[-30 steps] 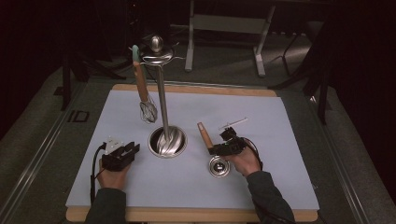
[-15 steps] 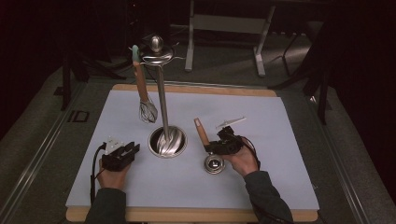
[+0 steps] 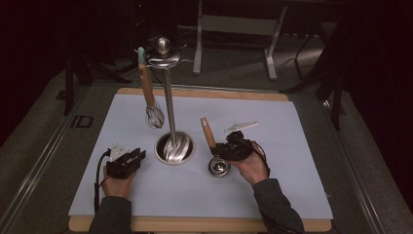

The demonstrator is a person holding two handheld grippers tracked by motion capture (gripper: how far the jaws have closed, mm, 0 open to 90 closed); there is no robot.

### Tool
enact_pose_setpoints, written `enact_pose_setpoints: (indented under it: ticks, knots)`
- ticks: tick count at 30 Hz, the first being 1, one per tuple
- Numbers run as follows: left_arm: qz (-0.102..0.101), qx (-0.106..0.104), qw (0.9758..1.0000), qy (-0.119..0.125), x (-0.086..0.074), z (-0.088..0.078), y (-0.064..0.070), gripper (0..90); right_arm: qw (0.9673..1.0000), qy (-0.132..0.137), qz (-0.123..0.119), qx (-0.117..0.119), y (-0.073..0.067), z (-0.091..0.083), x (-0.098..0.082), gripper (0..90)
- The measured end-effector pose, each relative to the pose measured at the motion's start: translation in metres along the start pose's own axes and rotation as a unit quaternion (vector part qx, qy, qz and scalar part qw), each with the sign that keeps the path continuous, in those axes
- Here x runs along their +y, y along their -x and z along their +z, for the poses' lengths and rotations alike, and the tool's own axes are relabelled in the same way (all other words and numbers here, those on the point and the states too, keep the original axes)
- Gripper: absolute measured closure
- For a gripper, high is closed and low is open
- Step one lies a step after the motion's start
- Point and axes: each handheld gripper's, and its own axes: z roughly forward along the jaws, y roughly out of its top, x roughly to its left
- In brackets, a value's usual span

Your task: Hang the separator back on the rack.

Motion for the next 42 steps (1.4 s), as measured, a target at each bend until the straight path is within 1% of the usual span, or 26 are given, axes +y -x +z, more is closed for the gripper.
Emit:
enact_pose_setpoints:
  ticks: [6, 8, 20, 27, 32, 42]
  knots:
    - [0.000, 0.000, 1.0000, 0.000, 0.000, 0.000, 0.000, 70.3, 0.9999, 0.008, -0.013, 0.003, -0.007, -0.002, 0.004, 70.8]
    - [0.002, 0.000, 1.0000, -0.001, 0.000, 0.000, 0.000, 70.2, 0.9998, 0.011, -0.016, -0.002, -0.008, -0.003, 0.006, 70.8]
    - [0.000, 0.000, 1.0000, 0.000, 0.000, 0.000, 0.000, 70.3, 0.9994, 0.026, -0.022, 0.003, -0.016, -0.006, 0.012, 70.8]
    - [0.000, 0.000, 1.0000, 0.001, 0.000, 0.000, 0.000, 70.3, 0.9989, 0.036, -0.030, 0.003, -0.020, -0.009, 0.018, 70.8]
    - [0.000, 0.000, 1.0000, 0.001, 0.000, 0.000, 0.000, 70.3, 0.9987, 0.042, -0.027, 0.005, -0.022, -0.009, 0.020, 70.8]
    - [-0.001, 0.000, 1.0000, 0.001, 0.000, 0.000, 0.000, 70.3, 0.9981, 0.052, -0.032, 0.007, -0.026, -0.012, 0.027, 70.8]
